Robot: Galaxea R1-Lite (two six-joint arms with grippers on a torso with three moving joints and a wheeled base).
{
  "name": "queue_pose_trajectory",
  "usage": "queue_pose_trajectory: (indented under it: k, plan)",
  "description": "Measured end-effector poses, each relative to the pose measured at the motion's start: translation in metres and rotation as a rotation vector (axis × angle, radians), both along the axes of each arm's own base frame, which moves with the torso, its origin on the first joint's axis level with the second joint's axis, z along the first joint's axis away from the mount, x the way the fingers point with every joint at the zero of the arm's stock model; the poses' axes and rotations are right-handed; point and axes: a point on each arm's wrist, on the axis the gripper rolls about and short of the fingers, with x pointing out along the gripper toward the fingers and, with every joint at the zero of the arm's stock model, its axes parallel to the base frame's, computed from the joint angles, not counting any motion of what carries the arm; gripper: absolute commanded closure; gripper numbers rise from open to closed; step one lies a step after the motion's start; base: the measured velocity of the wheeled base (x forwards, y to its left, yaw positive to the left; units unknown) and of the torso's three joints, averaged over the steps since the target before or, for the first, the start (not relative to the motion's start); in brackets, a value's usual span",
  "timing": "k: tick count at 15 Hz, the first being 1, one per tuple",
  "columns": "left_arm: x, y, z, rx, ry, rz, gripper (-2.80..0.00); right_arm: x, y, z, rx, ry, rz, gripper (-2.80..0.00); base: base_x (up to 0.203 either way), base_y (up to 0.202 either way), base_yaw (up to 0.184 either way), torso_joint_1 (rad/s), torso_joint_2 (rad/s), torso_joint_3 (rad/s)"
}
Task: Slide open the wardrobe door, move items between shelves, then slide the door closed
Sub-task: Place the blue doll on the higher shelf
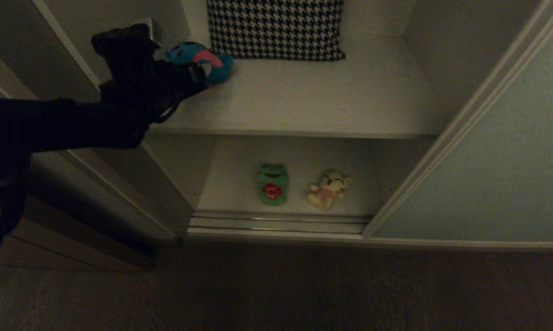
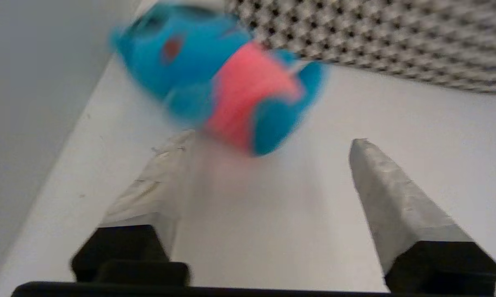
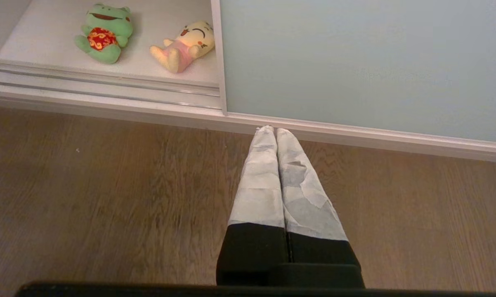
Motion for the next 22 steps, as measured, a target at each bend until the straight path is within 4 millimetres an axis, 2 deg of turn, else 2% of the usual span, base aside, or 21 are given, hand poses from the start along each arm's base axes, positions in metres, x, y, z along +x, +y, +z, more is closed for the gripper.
queue_pose_trajectory:
  k: [1, 2, 5, 7, 10, 13, 16, 17, 19, 21, 22]
  plan:
    - [-0.016, -0.001, 0.008, 0.004, 0.002, -0.008, -2.80, 0.000, 0.000, 0.000, 0.000, 0.000, 0.000, 0.00, 0.000, 0.000, 0.000, 0.000, 0.00, 0.000]
    - [-0.032, 0.000, 0.016, 0.012, 0.006, -0.012, 0.00, 0.000, 0.000, 0.000, 0.000, 0.000, 0.000, 0.00, 0.000, 0.000, 0.000, 0.000, 0.00, 0.000]
    - [-0.098, 0.009, 0.045, 0.028, 0.024, -0.019, 0.00, 0.000, 0.000, 0.000, 0.000, 0.000, 0.000, 0.00, 0.000, 0.000, 0.000, 0.000, 0.00, 0.000]
    - [-0.151, 0.019, 0.049, 0.056, 0.082, -0.020, 0.00, 0.000, 0.000, 0.000, 0.000, 0.000, 0.000, 0.00, 0.000, 0.000, 0.000, 0.000, 0.00, 0.000]
    - [-0.234, 0.037, 0.006, 0.134, 0.265, -0.018, 0.00, 0.000, 0.000, 0.000, 0.000, 0.000, 0.000, 0.00, 0.000, 0.000, 0.000, 0.000, 0.00, 0.000]
    - [-0.322, 0.059, -0.034, 0.175, 0.344, 0.001, 0.00, 0.000, 0.000, 0.000, 0.000, 0.000, 0.000, 0.00, 0.000, 0.000, 0.000, 0.000, 0.00, 0.000]
    - [-0.394, 0.073, -0.085, 0.184, 0.388, 0.022, 0.00, 0.000, 0.000, 0.000, 0.000, 0.000, 0.000, 0.00, 0.000, 0.000, 0.000, 0.000, 0.00, 0.000]
    - [-0.411, 0.075, -0.107, 0.185, 0.399, 0.028, 0.00, 0.000, 0.000, 0.000, 0.000, 0.000, 0.000, 0.00, 0.000, 0.000, 0.000, 0.000, 0.00, 0.000]
    - [-0.433, 0.076, -0.155, 0.192, 0.424, 0.041, 0.00, 0.000, 0.000, 0.000, 0.000, 0.000, 0.000, 0.00, 0.000, 0.000, 0.000, 0.000, 0.00, 0.000]
    - [-0.447, 0.076, -0.196, 0.222, 0.414, 0.048, 0.00, 0.000, 0.000, 0.000, 0.000, 0.000, 0.000, 0.00, 0.000, 0.000, 0.000, 0.000, 0.00, 0.000]
    - [-0.451, 0.076, -0.211, 0.241, 0.396, 0.054, 0.00, 0.000, 0.000, 0.000, 0.000, 0.000, 0.000, 0.00, 0.000, 0.000, 0.000, 0.000, 0.00, 0.000]
